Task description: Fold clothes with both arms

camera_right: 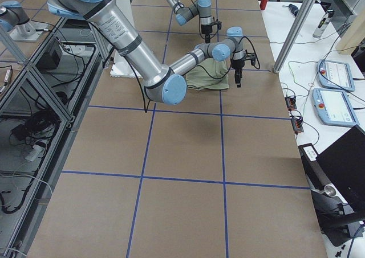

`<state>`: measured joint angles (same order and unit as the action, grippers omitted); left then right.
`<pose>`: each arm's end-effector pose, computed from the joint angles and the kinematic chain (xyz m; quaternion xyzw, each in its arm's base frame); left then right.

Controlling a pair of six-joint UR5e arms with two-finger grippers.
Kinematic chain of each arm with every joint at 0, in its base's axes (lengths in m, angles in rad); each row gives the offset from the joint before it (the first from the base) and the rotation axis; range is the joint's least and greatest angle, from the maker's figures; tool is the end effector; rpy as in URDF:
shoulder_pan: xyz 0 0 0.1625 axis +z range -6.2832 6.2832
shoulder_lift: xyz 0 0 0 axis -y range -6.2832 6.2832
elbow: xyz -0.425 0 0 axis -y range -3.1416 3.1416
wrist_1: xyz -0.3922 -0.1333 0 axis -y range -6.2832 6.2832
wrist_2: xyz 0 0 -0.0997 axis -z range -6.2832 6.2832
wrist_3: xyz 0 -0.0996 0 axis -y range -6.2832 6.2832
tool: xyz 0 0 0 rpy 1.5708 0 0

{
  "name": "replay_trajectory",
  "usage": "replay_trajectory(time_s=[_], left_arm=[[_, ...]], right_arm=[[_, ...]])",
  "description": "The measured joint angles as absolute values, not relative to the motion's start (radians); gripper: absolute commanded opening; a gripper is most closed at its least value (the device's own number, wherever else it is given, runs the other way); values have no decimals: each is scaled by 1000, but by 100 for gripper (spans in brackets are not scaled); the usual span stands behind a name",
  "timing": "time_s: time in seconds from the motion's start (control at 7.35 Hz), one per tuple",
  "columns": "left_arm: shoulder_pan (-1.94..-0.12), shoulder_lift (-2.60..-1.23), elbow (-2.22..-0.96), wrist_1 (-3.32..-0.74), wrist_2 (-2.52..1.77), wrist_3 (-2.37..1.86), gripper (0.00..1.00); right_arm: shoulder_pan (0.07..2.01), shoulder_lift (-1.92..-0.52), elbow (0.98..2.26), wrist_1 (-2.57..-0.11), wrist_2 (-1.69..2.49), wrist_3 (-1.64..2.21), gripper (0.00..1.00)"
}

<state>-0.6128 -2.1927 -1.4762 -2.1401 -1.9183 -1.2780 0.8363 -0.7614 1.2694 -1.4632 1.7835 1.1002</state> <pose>0.5280 -0.4927 0.2646 0.0919 0.5262 -0.0450 0.8442 -0.4448 -0.6600 0.2869 0.1028 -0.3007 0.1407 0.9377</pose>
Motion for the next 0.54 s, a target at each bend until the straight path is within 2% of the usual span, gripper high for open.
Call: replay_trajectory(time_s=[0.54], left_arm=[[-577, -2237, -1396, -2124, -1797, -1372, 100]], right_arm=[[844, -771, 1296, -1462, 1801, 1081, 100]])
